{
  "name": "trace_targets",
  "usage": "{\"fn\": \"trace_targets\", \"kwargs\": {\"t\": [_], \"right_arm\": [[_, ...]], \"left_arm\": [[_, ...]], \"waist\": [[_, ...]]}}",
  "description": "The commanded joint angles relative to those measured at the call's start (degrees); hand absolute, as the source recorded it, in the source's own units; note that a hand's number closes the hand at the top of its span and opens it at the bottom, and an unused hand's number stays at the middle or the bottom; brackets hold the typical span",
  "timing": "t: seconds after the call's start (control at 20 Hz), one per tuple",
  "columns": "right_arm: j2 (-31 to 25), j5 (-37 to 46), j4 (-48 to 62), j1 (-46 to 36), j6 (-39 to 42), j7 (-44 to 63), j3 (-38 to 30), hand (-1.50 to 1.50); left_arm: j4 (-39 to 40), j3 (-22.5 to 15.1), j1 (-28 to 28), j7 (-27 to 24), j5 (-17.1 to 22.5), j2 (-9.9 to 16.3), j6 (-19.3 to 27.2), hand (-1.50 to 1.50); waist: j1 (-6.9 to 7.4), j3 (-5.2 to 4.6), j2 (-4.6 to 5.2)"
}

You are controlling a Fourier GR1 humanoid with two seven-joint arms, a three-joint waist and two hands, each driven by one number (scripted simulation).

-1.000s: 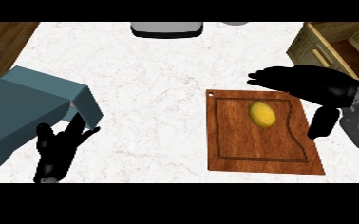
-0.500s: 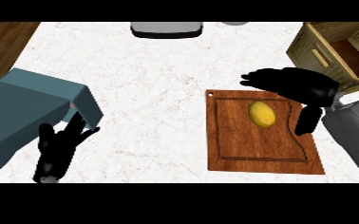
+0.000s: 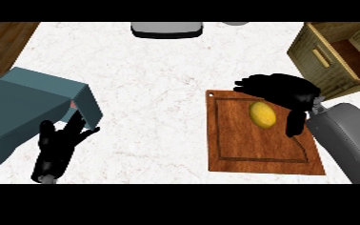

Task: Pick the lemon from the cutting board and place it in the basket

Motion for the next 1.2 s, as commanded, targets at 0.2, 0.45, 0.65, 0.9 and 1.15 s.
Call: {"fn": "trace_targets", "kwargs": {"t": [0.2,0.45,0.65,0.9,1.15], "right_arm": [[1.15,3.31,-0.17,2.25,0.47,-0.1,-0.32,-1.5],[5.24,6.15,4.24,1.2,-2.56,-0.04,0.51,-1.5],[3.84,6.65,5.26,0.81,-2.75,-2.9,-1.2,-1.5],[5.18,9.6,6.24,0.27,-4.63,-3.95,-0.06,1.5],[4.54,13.59,8.62,1.33,-13.73,-9.07,0.49,1.5]], "left_arm": [[3.2,0.47,3.92,-0.36,-1.33,-0.54,-1.77,0.0],[3.13,-2.19,-0.1,3.98,-4.01,-4.4,1.83,0.0],[4.49,0.4,1.23,2.49,-3.41,-3.28,0.05,0.0],[1.52,0.22,2.16,3.12,-3.41,-4.08,-0.63,0.0],[3.05,1.2,1.65,3.16,-4.34,-3.44,-1.34,0.0]], "waist": [[-0.23,-0.71,0.41],[-0.24,-0.69,0.55],[-0.3,-0.7,0.49],[-0.18,-0.7,0.43],[-0.11,-0.68,0.56]]}}
